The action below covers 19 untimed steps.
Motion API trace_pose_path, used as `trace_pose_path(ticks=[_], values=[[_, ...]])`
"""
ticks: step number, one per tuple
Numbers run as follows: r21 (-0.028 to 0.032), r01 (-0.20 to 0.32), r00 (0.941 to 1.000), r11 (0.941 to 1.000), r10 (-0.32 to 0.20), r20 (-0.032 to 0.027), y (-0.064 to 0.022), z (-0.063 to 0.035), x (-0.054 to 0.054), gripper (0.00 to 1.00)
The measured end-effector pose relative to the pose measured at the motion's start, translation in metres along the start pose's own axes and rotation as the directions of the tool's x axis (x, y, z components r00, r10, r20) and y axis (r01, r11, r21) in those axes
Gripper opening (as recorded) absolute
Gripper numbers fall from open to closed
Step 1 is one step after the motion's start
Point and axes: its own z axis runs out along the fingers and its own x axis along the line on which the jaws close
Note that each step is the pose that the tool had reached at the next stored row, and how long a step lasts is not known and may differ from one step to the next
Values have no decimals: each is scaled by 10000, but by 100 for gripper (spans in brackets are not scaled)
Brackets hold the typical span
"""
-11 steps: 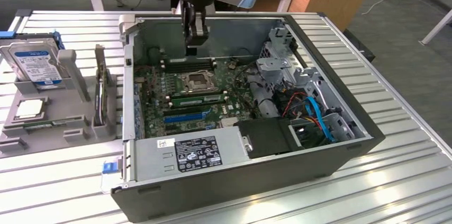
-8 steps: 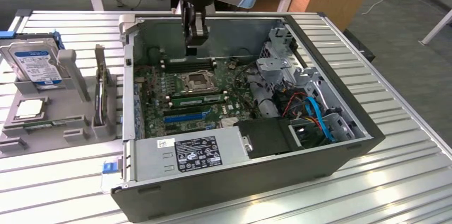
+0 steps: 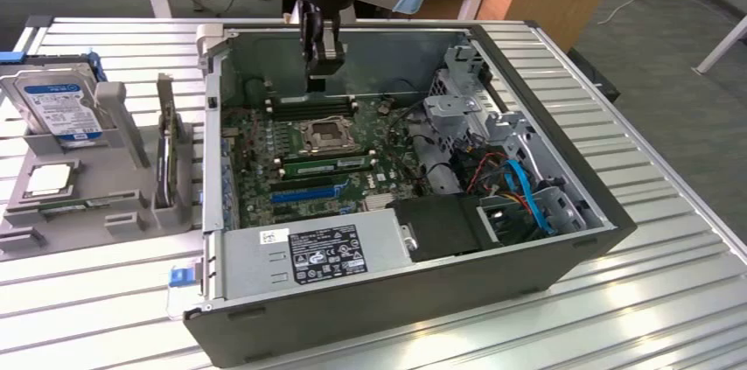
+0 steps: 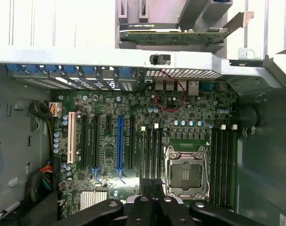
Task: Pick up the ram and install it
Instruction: 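Press down the ram until it locks into place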
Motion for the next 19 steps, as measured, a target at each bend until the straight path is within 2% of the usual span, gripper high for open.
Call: trace_pose_path(ticks=[8, 19], values=[[-2, 0, 10000, 10000, 0, -1, -14, -1, 0, 10], [0, 0, 10000, 10000, 0, 38, -294, -4, 1, 10]])
